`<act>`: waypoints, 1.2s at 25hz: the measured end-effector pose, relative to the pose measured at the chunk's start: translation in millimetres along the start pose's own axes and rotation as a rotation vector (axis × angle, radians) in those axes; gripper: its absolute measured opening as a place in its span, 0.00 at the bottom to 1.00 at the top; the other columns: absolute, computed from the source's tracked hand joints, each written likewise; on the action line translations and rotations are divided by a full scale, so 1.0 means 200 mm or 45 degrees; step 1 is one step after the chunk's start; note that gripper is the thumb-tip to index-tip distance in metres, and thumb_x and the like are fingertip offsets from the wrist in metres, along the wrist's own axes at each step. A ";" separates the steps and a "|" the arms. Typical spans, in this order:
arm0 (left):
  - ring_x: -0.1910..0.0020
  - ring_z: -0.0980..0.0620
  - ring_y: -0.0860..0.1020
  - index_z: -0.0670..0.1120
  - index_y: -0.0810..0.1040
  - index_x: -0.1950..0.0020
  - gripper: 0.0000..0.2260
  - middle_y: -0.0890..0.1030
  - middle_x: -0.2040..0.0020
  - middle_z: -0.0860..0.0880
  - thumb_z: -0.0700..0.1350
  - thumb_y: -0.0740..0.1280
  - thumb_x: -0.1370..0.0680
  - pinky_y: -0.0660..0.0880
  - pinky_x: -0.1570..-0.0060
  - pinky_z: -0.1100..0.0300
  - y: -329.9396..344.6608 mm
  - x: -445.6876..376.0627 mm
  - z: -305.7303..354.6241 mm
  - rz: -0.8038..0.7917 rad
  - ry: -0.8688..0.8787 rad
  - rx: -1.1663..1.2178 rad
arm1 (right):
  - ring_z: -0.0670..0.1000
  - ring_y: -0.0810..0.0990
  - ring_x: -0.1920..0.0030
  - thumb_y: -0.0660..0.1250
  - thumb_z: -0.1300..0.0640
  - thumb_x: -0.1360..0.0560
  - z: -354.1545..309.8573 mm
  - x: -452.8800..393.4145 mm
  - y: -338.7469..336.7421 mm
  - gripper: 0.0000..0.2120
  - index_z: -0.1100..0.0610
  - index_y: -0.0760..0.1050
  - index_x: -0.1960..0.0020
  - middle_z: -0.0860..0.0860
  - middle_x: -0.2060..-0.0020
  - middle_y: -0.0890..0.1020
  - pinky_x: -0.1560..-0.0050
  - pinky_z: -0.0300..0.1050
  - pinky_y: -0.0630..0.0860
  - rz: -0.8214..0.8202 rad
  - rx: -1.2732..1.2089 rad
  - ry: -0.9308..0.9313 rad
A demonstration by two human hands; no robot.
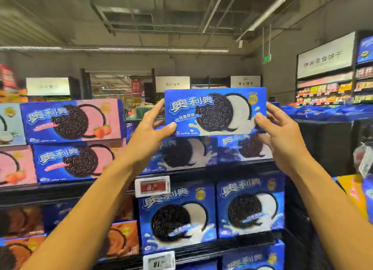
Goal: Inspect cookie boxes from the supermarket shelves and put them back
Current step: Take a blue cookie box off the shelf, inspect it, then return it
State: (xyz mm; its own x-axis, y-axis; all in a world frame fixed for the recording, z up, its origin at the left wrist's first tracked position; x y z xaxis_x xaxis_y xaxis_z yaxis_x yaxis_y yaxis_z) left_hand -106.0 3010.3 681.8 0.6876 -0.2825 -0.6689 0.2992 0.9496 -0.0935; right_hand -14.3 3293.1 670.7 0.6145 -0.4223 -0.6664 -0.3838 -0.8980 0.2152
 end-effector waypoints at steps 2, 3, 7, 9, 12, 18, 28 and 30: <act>0.38 0.49 0.79 0.50 0.68 0.27 0.27 0.76 0.32 0.48 0.30 0.66 0.22 0.77 0.40 0.53 0.14 -0.12 0.03 -0.025 0.040 -0.060 | 0.37 0.82 0.63 0.64 0.64 0.19 -0.03 -0.15 -0.10 0.14 0.48 0.78 0.40 0.40 0.58 0.84 0.63 0.34 0.79 0.010 0.179 -0.058; 0.45 0.53 0.81 0.50 0.71 0.30 0.26 0.79 0.37 0.50 0.29 0.67 0.24 0.79 0.46 0.57 0.19 -0.17 0.04 -0.033 0.054 -0.095 | 0.37 0.82 0.64 0.64 0.64 0.19 -0.04 -0.22 -0.14 0.14 0.48 0.78 0.38 0.42 0.56 0.84 0.61 0.34 0.79 0.002 0.313 -0.095; 0.59 0.57 0.84 0.51 0.75 0.39 0.26 0.82 0.46 0.52 0.26 0.71 0.29 0.81 0.55 0.61 0.35 -0.36 0.03 0.004 0.057 -0.283 | 0.52 0.84 0.49 0.67 0.60 0.22 -0.07 -0.45 -0.28 0.11 0.50 0.82 0.43 0.51 0.49 0.86 0.43 0.53 0.79 -0.047 0.901 -0.148; 0.49 0.49 0.83 0.46 0.75 0.36 0.26 0.82 0.42 0.45 0.28 0.74 0.31 0.80 0.46 0.53 0.42 -0.44 0.01 0.009 0.055 -0.413 | 0.57 0.83 0.48 0.69 0.56 0.25 -0.07 -0.54 -0.35 0.05 0.49 0.83 0.53 0.52 0.52 0.86 0.44 0.56 0.78 -0.062 1.162 -0.121; 0.46 0.48 0.82 0.43 0.72 0.32 0.29 0.80 0.40 0.45 0.32 0.76 0.31 0.78 0.43 0.51 0.52 -0.52 -0.05 -0.032 0.028 -0.568 | 0.60 0.81 0.51 0.72 0.52 0.29 -0.07 -0.63 -0.44 0.05 0.48 0.79 0.62 0.53 0.54 0.85 0.50 0.53 0.78 -0.049 1.450 -0.040; 0.43 0.51 0.78 0.46 0.72 0.32 0.29 0.79 0.42 0.49 0.35 0.77 0.31 0.74 0.55 0.63 0.56 -0.58 -0.16 -0.074 -0.089 -0.634 | 0.56 0.81 0.52 0.73 0.50 0.29 0.04 -0.68 -0.48 0.09 0.49 0.76 0.65 0.50 0.56 0.85 0.57 0.47 0.71 -0.124 1.552 0.038; 0.43 0.49 0.79 0.47 0.69 0.30 0.31 0.78 0.42 0.49 0.39 0.78 0.30 0.77 0.47 0.54 0.59 -0.59 -0.17 -0.111 -0.124 -0.651 | 0.55 0.83 0.50 0.72 0.51 0.26 0.09 -0.72 -0.48 0.10 0.48 0.73 0.63 0.50 0.51 0.85 0.48 0.58 0.81 -0.161 1.505 0.053; 0.43 0.48 0.79 0.47 0.69 0.30 0.32 0.78 0.42 0.49 0.39 0.78 0.30 0.77 0.46 0.53 0.59 -0.58 -0.18 -0.119 -0.137 -0.646 | 0.55 0.83 0.49 0.71 0.51 0.25 0.09 -0.73 -0.48 0.09 0.48 0.73 0.62 0.50 0.50 0.85 0.47 0.59 0.81 -0.170 1.485 0.056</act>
State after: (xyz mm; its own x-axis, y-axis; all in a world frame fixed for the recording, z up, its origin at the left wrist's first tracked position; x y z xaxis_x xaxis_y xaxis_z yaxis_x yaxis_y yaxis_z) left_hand -173.8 3160.2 722.5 0.7452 -0.3559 -0.5639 0.0225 0.8586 -0.5122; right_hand -79.4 3443.0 733.8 0.7121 -0.3578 -0.6040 -0.6995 -0.2884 -0.6538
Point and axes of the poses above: each hand's wrist, its own x-axis away from the middle knuckle, its own y-axis out of the palm, z = x × y, the point moved 10 cm from there along -x, towards the middle knuckle
